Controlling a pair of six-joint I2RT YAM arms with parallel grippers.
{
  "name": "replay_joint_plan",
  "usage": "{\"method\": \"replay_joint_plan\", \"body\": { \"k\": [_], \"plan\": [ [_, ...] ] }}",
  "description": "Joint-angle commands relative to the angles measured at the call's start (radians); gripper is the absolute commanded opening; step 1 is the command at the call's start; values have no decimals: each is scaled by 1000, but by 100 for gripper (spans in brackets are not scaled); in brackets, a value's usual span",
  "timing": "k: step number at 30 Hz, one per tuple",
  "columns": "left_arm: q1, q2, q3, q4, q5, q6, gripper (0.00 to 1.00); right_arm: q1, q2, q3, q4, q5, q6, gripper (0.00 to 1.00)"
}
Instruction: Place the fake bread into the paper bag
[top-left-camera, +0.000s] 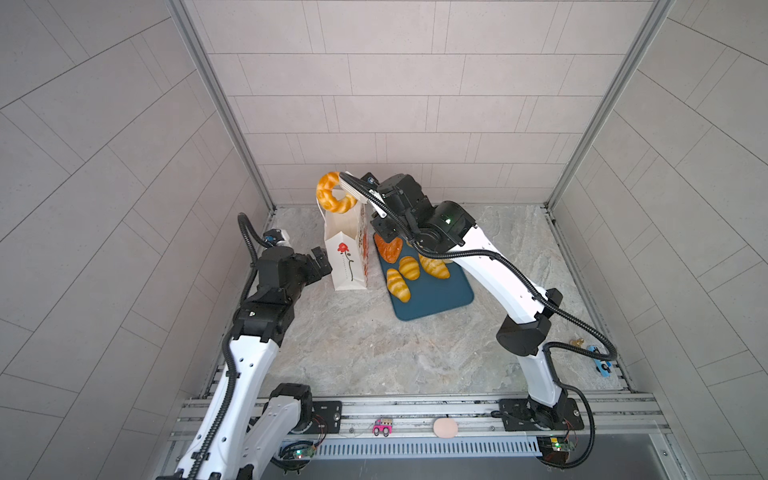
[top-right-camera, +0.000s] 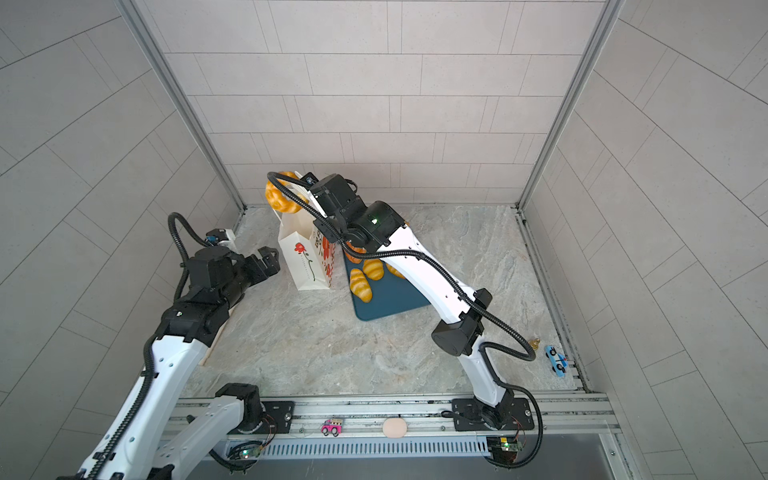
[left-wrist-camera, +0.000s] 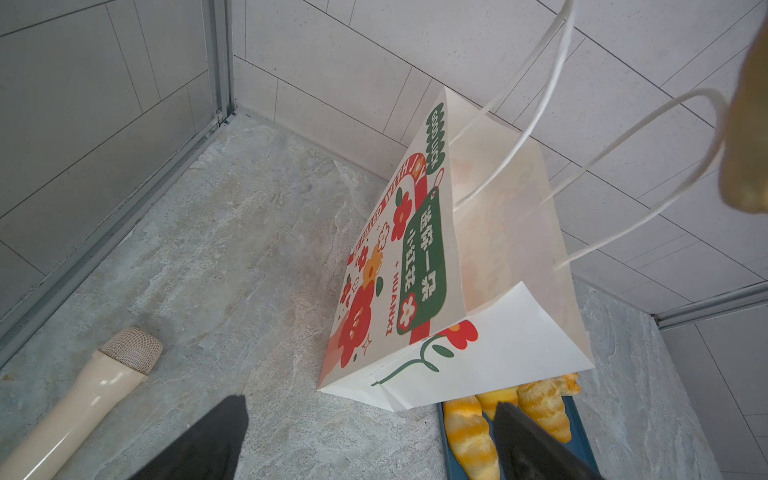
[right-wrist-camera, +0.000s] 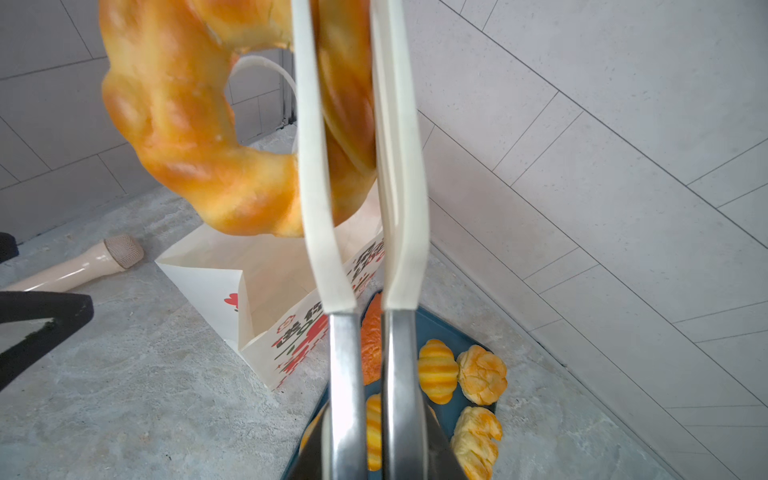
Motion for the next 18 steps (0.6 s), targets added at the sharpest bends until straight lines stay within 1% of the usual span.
{"method": "replay_joint_plan", "body": {
  "k": [1,4,6,8,13,18],
  "plan": [
    [14,21,28,37,23,-9,100,41,0,5,38,117,-14,29],
    [32,41,40,37,60,-4,100,72,25,5,68,186,-36,29],
    [49,44,39,39,86,0,100,87,36,5,78,273,-54,29],
    [66,40,35,39,99,4,100,93,38,5,87,329,-59,28],
    [100,37,15,61,139,-8,100,98,59,6,130,352,-74,28],
    [110,41,18,94,174,-21,100,100,89,17,122,457,-73,27]
  ]
}}
